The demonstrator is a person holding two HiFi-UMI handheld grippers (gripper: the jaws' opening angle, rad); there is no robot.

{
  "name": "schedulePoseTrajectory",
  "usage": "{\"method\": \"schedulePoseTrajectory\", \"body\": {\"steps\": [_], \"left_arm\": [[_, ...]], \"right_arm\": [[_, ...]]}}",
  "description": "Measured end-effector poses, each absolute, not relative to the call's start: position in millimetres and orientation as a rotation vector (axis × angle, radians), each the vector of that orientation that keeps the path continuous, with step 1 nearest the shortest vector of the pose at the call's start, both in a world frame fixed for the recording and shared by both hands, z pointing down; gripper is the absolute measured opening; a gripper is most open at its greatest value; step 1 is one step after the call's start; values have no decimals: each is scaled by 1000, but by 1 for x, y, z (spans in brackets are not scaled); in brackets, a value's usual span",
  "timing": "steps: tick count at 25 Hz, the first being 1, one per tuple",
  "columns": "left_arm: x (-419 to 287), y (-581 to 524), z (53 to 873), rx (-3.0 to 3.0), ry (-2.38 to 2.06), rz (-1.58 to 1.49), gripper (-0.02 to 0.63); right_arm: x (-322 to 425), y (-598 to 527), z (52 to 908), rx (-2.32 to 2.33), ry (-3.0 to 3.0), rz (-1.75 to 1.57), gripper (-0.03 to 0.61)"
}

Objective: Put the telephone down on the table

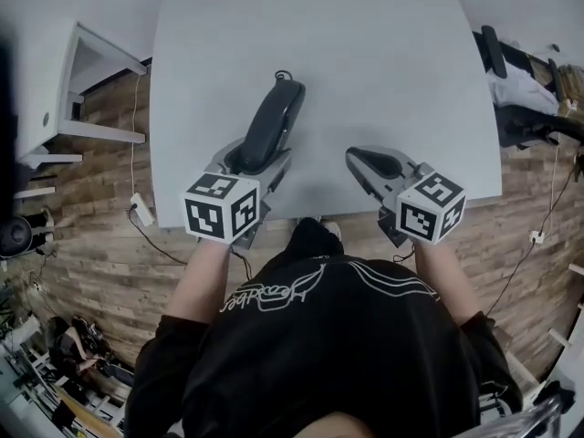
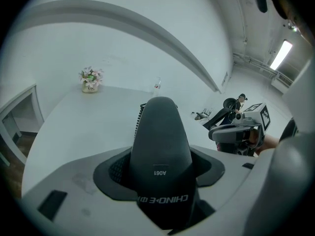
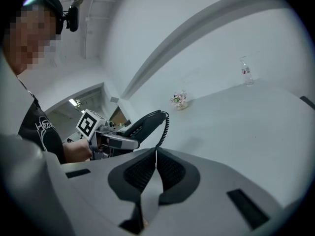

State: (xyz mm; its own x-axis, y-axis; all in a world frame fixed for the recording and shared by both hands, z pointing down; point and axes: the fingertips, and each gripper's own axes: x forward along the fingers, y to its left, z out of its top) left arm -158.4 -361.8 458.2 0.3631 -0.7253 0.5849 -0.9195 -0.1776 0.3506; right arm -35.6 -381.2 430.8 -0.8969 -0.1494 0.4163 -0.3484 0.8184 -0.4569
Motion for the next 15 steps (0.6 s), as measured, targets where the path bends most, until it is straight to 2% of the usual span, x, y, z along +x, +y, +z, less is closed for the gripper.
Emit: {"method": "schedulePoseTrajectory", "body": {"steps": [15], "left_arm": [[-155, -408, 549, 1958, -1279, 503, 282]], "right_arm": [[-49, -418, 479, 500, -2583, 865, 40]]}}
